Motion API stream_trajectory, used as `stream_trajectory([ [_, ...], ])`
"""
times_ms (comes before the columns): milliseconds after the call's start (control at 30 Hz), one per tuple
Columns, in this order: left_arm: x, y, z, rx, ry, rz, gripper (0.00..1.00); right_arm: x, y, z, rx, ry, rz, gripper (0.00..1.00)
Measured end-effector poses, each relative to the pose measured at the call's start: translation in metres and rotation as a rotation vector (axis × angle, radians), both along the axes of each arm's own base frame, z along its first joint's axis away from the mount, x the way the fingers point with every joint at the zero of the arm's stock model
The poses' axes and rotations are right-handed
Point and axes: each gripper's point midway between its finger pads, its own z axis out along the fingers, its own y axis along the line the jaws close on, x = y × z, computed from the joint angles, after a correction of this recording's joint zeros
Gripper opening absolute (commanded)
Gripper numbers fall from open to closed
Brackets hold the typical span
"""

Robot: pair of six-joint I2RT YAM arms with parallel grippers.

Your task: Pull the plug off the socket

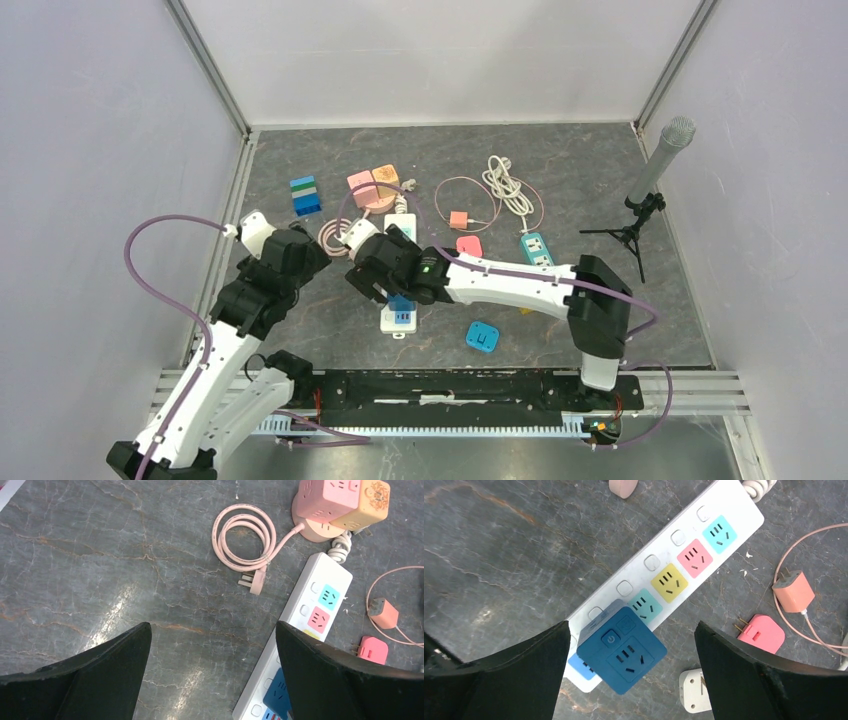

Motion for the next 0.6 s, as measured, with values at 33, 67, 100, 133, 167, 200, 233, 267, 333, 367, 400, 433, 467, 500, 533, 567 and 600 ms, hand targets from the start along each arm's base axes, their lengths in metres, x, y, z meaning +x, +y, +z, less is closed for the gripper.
stream_trajectory([
  [33, -0.001, 0.001, -0.002, -0.001, 0.004, 0.003, 1.0, 0.001, 0.0, -0.005, -0.016, -0.002, 0.002, 0.98],
  [67, -0.002, 0.001, -0.003, -0.003, 0.007, 0.006, 1.0, 0.002, 0.001, -0.01, -0.033, -0.003, 0.003, 0.98],
  [100, -0.004, 0.001, -0.005, -0.005, 0.011, 0.008, 1.0, 0.003, 0.001, -0.016, -0.048, -0.004, 0.004, 0.98],
  [133, -0.005, 0.002, -0.006, -0.004, 0.015, 0.009, 1.0, 0.004, 0.001, -0.021, -0.063, -0.002, 0.004, 0.98],
  [167, -0.005, 0.002, -0.008, -0.005, 0.02, 0.011, 1.0, 0.005, 0.002, -0.027, -0.077, 0.0, 0.004, 0.98],
  [200, -0.006, 0.002, -0.009, -0.007, 0.023, 0.013, 1.0, 0.005, 0.001, -0.032, -0.09, 0.003, 0.003, 0.98],
  [233, -0.006, 0.001, -0.01, -0.009, 0.025, 0.014, 1.0, 0.005, 0.0, -0.037, -0.103, 0.006, 0.002, 0.98],
  [267, -0.007, 0.001, -0.011, -0.012, 0.028, 0.015, 1.0, 0.005, -0.001, -0.04, -0.114, 0.009, 0.001, 0.98],
  [333, -0.007, 0.0, -0.013, -0.017, 0.032, 0.015, 1.0, 0.004, -0.004, -0.043, -0.128, 0.01, 0.002, 0.98],
  [367, -0.007, 0.0, -0.015, -0.02, 0.037, 0.015, 1.0, 0.004, -0.005, -0.043, -0.128, 0.008, 0.002, 0.98],
  [400, -0.007, -0.001, -0.017, -0.025, 0.043, 0.012, 1.0, 0.005, -0.005, -0.044, -0.122, 0.003, 0.001, 0.98],
  [433, -0.007, -0.003, -0.018, -0.03, 0.051, 0.006, 1.0, 0.004, -0.007, -0.045, -0.117, -0.002, 0.0, 0.98],
  [467, -0.007, -0.005, -0.02, -0.035, 0.059, 0.002, 1.0, 0.003, -0.012, -0.045, -0.118, -0.007, -0.003, 0.98],
  [500, -0.006, -0.008, -0.022, -0.041, 0.069, -0.006, 1.0, 0.0, -0.019, -0.047, -0.128, -0.006, 0.0, 0.98],
  [533, -0.006, -0.01, -0.024, -0.045, 0.08, -0.013, 1.0, -0.001, -0.025, -0.048, -0.136, -0.004, -0.001, 0.98],
  [567, -0.005, -0.012, -0.026, -0.048, 0.09, -0.019, 1.0, -0.003, -0.032, -0.049, -0.148, 0.0, -0.003, 0.98],
  [600, -0.004, -0.014, -0.028, -0.053, 0.099, -0.027, 1.0, -0.003, -0.037, -0.051, -0.156, 0.003, -0.007, 0.98],
])
